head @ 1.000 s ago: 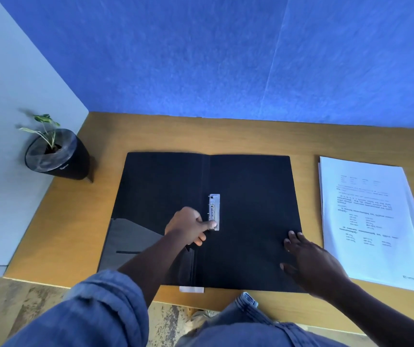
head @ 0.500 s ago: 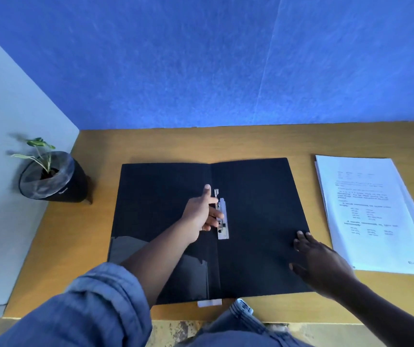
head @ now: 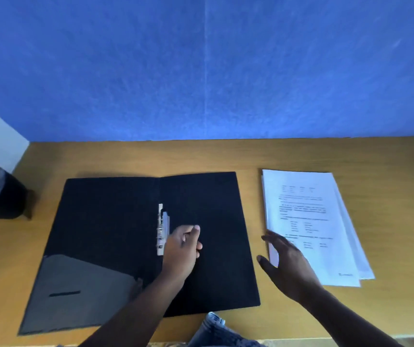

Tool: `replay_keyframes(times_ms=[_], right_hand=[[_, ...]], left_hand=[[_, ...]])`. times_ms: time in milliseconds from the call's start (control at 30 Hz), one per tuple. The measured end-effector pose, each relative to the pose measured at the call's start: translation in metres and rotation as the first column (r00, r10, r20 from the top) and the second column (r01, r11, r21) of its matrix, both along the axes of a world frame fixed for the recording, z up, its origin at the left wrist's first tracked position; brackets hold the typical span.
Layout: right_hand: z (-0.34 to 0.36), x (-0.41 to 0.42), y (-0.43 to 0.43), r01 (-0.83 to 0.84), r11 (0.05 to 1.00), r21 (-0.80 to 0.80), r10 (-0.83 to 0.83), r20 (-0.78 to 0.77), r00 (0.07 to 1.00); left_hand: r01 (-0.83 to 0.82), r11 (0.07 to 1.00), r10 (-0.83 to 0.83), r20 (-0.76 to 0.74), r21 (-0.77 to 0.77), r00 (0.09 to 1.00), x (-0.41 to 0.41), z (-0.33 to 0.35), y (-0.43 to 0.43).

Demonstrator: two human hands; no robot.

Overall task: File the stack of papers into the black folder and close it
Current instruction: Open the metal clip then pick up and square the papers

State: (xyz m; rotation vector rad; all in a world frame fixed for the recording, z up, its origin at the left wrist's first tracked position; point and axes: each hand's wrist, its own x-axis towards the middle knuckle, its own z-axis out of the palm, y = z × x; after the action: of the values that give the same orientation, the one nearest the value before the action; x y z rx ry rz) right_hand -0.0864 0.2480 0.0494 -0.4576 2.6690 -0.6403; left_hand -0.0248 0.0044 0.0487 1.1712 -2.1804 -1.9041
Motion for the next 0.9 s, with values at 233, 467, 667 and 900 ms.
replay_keyframes(times_ms=[233,467,667,900], right_hand=[[-0.001,-0.05,0.109,0.383,0.923,0.039,-0.381,-0.052,0.923],[-0.016,-0.076,0.163,0.464,0.848,0.257,-0.492,0.057,0.869],[-0.024,-0.08,0.166,0.4,0.867,0.296,-0.434,0.057,0.899],[-0.021,-0.079,0.168,0.376,0.876,0.3,-0.406,0.04,0.913]], left_hand=[[0.295,0.956,-0.295,0.054,0.005,0.954,-0.024,-0.005,0.111],[0.312,0.95,-0.301,0.251,-0.002,0.92,-0.061,-0.009,0.169],[0.206,0.977,-0.211,0.309,0.051,0.927,-0.088,-0.011,0.188],[0.119,0.968,-0.168,0.221,0.221,0.961,-0.116,-0.01,0.179]])
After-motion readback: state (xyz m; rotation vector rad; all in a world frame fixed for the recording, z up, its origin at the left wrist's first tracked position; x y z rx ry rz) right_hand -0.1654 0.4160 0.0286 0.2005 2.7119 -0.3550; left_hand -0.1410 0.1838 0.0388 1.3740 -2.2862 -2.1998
